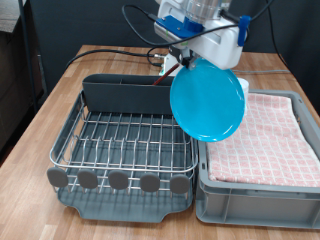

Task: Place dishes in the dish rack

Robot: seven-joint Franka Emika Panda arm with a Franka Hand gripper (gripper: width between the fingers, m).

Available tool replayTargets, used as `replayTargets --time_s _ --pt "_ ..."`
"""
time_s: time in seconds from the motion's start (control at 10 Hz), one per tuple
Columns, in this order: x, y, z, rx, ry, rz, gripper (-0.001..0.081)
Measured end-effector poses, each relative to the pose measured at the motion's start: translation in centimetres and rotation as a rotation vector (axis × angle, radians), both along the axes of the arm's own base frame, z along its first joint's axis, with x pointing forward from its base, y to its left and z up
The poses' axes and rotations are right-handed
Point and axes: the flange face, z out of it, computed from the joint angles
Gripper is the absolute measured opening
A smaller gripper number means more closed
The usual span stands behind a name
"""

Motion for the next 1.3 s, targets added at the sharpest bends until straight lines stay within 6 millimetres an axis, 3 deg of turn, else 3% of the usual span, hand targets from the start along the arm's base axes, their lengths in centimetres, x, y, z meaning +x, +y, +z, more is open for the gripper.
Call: replayTargets --time_s 0.2,0.3,0.6,0.9,1.0,1.3 --pt "-0.2 0.0 -0.5 -0.015 0.027 0.005 0.0017" --pt "-0.5 -1.0 -0.5 -0.062 0.05 0.014 0.0017" --pt "-1.9 -5.6 0.6 -0.22 0.087 0.106 0.0017" --pt "-2.6 -10.6 2.6 -0.269 0.059 0.407 0.0017" --pt "-3.0 -11.1 2.9 -0.266 0.059 0.512 0.0017" --pt "-2.7 -11.3 3.1 -0.303 0.025 0.484 0.0017"
